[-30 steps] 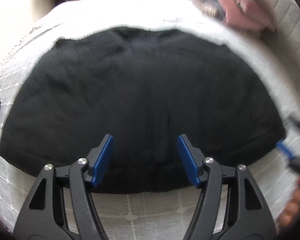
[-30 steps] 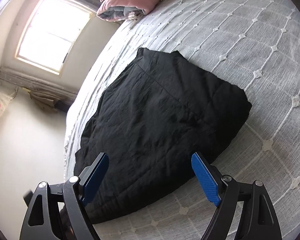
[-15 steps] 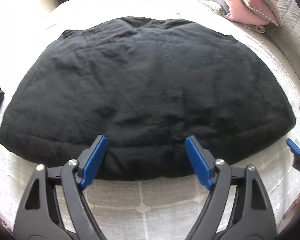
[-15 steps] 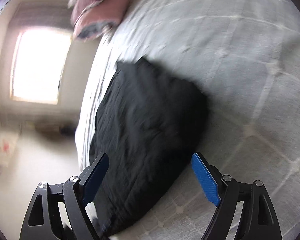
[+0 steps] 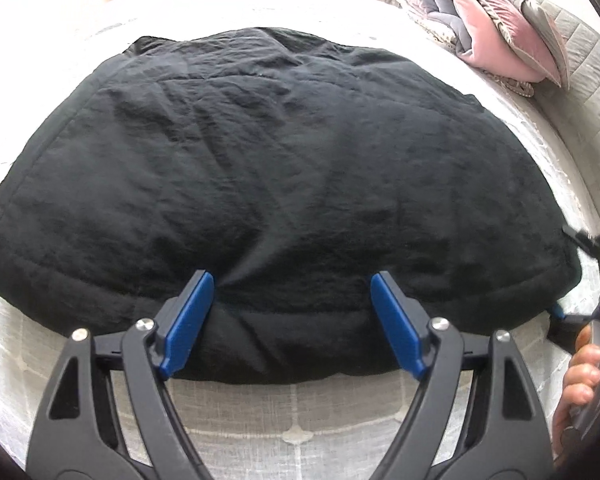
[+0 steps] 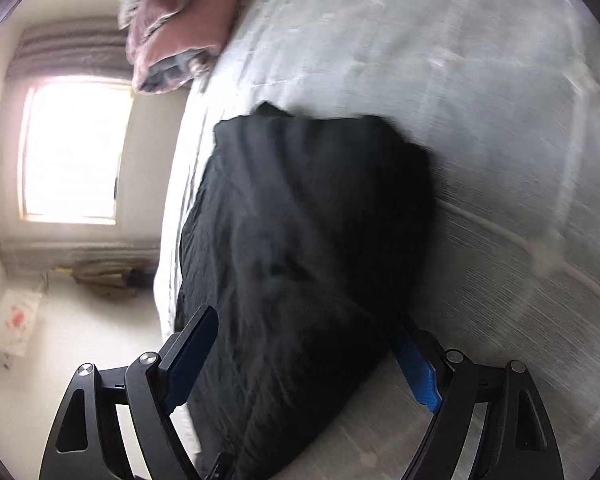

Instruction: Fold large clothes

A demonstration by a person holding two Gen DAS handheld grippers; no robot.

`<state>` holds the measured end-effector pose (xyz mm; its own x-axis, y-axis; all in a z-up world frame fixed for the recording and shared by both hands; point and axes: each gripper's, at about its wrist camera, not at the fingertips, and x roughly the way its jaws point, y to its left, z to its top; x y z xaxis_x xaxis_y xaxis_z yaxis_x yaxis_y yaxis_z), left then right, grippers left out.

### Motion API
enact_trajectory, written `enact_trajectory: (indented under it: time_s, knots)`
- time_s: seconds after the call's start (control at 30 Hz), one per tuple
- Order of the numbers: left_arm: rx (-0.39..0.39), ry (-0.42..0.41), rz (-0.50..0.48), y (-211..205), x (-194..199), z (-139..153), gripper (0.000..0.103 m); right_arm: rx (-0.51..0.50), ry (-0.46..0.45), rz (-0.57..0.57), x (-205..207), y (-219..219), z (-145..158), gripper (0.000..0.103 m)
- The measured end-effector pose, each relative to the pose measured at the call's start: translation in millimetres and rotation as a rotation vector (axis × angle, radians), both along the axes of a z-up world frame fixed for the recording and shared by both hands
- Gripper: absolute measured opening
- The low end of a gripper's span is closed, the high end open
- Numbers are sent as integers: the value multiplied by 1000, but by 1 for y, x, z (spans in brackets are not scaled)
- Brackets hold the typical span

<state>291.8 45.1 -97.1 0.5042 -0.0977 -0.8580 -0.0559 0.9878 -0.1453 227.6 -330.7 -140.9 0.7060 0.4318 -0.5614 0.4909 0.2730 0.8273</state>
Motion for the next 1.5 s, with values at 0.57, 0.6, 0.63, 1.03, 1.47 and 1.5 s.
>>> enact_trajectory:
  time_s: [0.57,0.6,0.63,1.03,1.47,1.5]
  knots:
    - [-4,-52,-68,-23,-7,12,82,-123,-124,58,26,31,27,46]
    - [45,-35,-77,-29,-6,7,82,-129,-130,60,25,32,29,42]
    - [75,-17,-76,-31,-4,2,82,-135,-134,60,25,33,31,39]
    - [55,-16,-64,-28,-4,0,83,-293,-283,148,23,53,77,22]
    - [-37,-63,-14,12,-19,25,83,-191,-225,99,24,37,57,22]
    - [-46,-75,3,21,-20,29,83,-195,-221,99,24,37,56,22]
